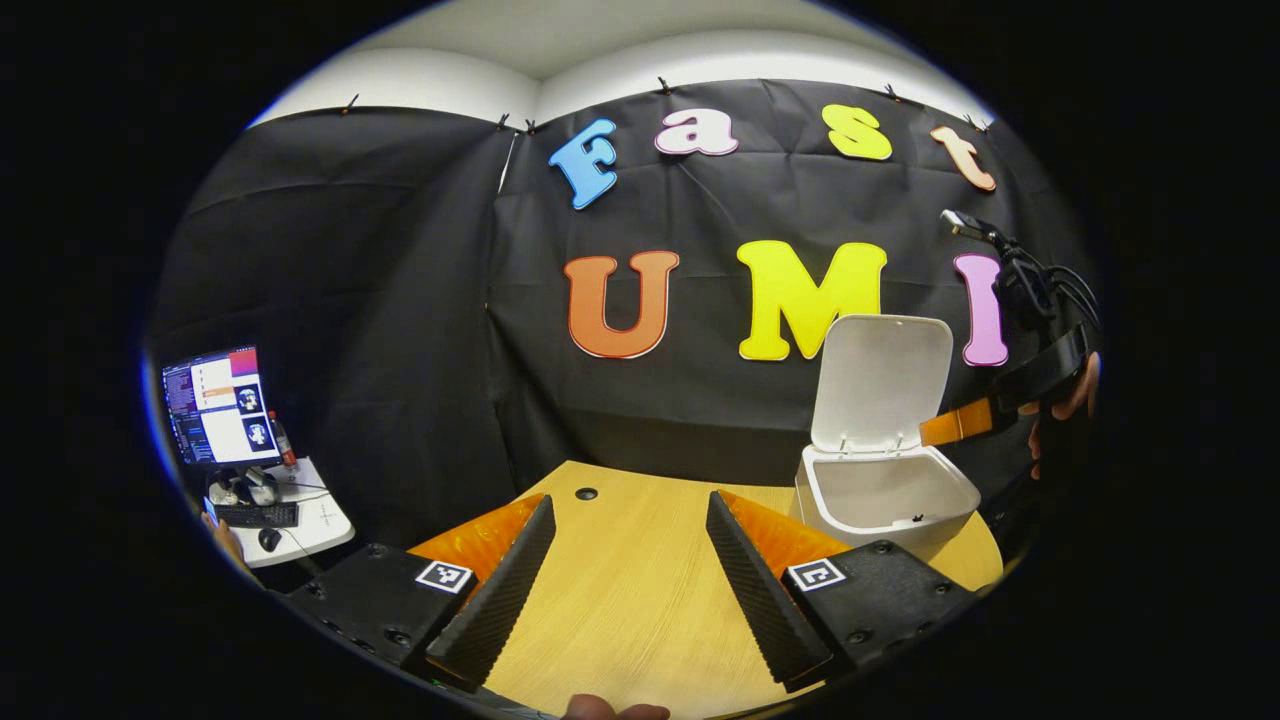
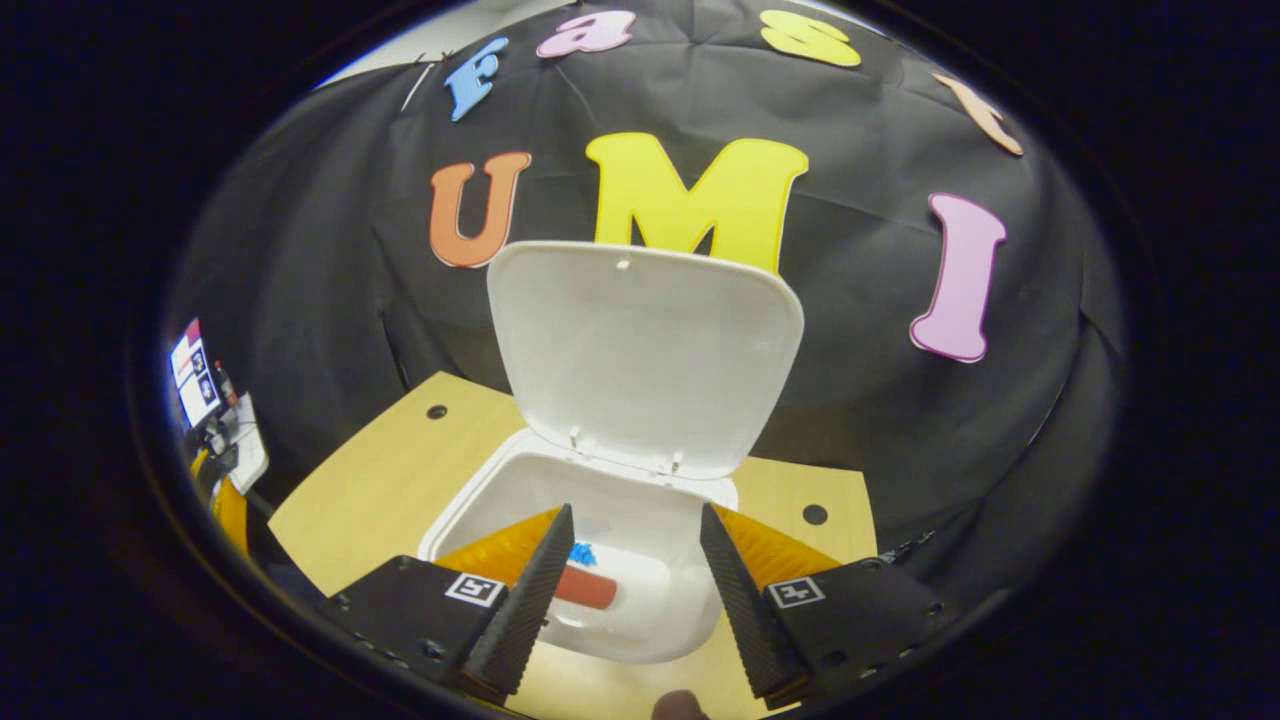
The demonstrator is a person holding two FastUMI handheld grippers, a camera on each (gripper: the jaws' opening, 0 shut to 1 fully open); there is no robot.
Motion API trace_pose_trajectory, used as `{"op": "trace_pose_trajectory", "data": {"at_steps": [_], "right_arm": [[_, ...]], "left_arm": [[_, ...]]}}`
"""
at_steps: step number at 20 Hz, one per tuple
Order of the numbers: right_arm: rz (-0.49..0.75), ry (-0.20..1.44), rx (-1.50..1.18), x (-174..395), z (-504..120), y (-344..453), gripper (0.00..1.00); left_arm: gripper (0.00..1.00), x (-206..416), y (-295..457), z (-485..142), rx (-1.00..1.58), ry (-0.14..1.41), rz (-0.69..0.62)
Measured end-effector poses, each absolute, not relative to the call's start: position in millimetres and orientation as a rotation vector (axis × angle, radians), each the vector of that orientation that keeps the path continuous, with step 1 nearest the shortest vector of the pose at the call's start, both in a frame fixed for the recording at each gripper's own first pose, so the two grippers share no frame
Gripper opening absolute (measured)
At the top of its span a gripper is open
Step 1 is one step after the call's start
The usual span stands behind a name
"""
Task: Press the lid of the desktop garbage bin to open it, pick up the crumpled paper on the desktop and throw it into the bin, then pick up the pop can on the desktop and drop it into the bin, and finally close the garbage bin lid.
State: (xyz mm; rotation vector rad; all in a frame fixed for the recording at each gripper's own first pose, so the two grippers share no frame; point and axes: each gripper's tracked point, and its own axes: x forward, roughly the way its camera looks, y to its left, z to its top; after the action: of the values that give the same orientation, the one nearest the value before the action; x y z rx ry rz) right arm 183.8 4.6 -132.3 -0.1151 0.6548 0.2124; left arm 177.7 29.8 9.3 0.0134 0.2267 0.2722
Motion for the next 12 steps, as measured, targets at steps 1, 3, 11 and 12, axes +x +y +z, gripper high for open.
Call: {"op": "trace_pose_trajectory", "data": {"at_steps": [1,3,11,12], "right_arm": [[0.21,0.639,-0.107,183.0,-123.1,4.0,0.8],[0.205,0.614,-0.09,178.9,-103.3,4.7,0.84],[0.159,0.409,-0.03,202.6,-12.7,24.5,0.8],[0.145,0.391,-0.023,209.5,-6.6,27.1,0.8]], "left_arm": [[0.98,180.9,25.8,8.1,0.009,0.227,0.262],[0.98,186.9,20.9,6.7,0.006,0.229,0.242],[0.98,202.1,11.3,11.5,0.021,0.212,0.194],[0.98,202.3,13.6,13.6,0.026,0.206,0.196]]}}
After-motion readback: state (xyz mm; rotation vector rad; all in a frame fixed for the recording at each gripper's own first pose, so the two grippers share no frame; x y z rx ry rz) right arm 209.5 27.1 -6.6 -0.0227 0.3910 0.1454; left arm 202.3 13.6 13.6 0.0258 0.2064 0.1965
